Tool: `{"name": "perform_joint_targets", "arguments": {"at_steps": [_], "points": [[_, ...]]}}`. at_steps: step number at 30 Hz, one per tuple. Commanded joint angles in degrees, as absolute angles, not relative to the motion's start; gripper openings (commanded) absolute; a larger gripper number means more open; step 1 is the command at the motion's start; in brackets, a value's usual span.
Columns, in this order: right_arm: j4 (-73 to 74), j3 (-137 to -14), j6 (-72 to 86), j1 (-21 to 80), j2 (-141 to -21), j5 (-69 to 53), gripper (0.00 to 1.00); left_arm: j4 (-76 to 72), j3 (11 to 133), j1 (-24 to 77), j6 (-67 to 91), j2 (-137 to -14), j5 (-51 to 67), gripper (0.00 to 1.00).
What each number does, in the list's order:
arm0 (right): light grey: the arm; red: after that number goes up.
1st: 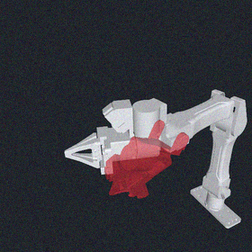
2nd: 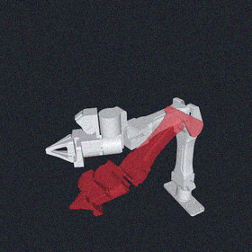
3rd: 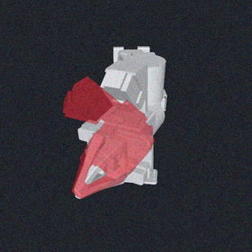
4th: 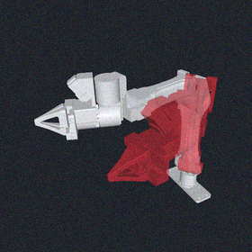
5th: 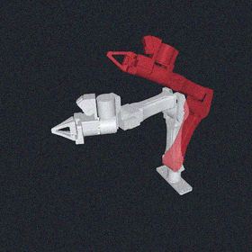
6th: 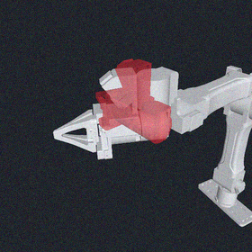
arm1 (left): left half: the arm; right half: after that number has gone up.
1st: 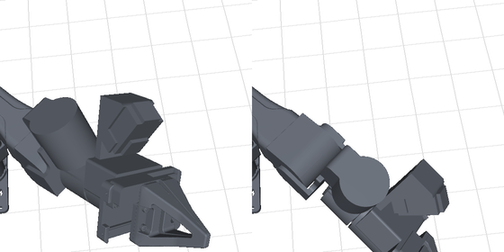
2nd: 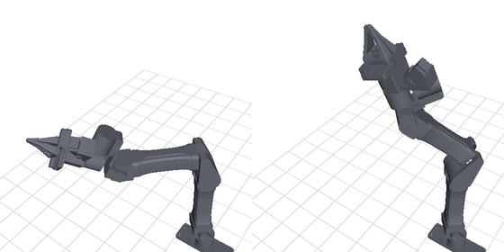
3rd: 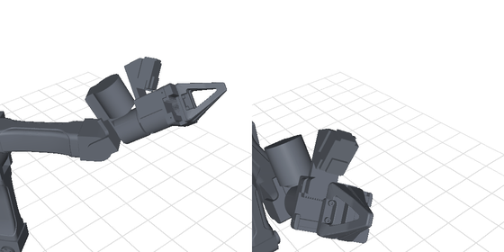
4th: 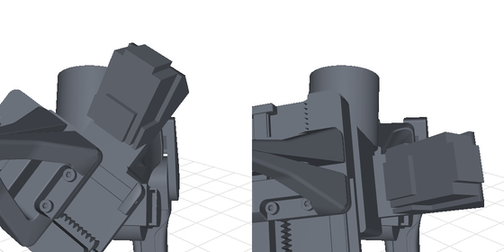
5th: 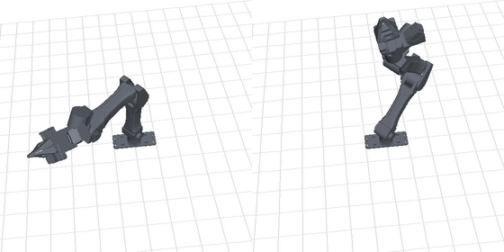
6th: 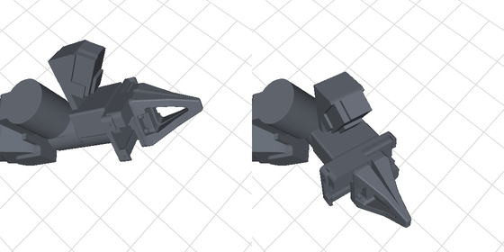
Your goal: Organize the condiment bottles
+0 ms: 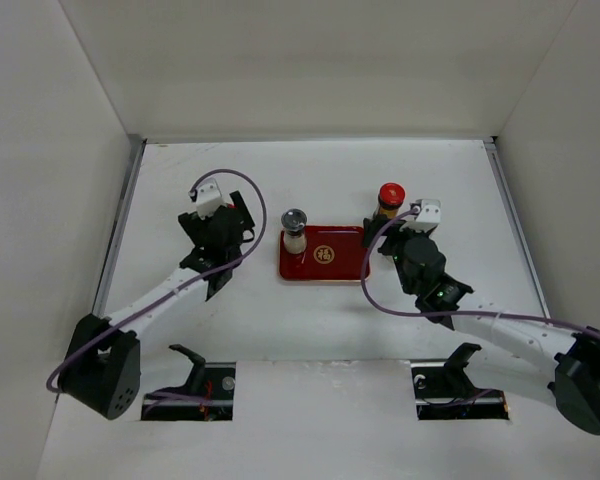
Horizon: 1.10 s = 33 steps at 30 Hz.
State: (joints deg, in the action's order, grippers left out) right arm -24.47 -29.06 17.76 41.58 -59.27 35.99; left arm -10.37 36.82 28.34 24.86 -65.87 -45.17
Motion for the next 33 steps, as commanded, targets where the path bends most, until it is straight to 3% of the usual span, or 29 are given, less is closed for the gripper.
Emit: {"name": "perform_joint_targets", "arguments": {"at_steps": [1, 8, 13, 22, 33], "points": [[-26.6, -30.1, 17.8, 41.4, -59.6, 35.7, 1.0, -9.4, 39.0, 27.0, 27.2, -71.0, -42.2, 0.95], [-26.6, -30.7, 17.5, 41.7, -60.9, 35.6, 1.0, -12.8, 41.3, 24.7, 26.9, -77.6, -40.9, 0.91], [-27.2, -30.4, 17.4, 42.0, -60.9, 35.6, 1.0, -14.1, 41.0, 23.2, 27.4, -78.9, -40.6, 0.68], [-27.3, -30.4, 17.4, 42.1, -60.9, 35.6, 1.0, -16.6, 38.4, 25.8, 27.2, -76.7, -41.7, 0.37], [-27.3, -30.4, 17.6, 42.0, -61.1, 35.4, 1.0, -8.2, 25.4, 44.2, 26.5, -51.5, -53.3, 0.31]]}}
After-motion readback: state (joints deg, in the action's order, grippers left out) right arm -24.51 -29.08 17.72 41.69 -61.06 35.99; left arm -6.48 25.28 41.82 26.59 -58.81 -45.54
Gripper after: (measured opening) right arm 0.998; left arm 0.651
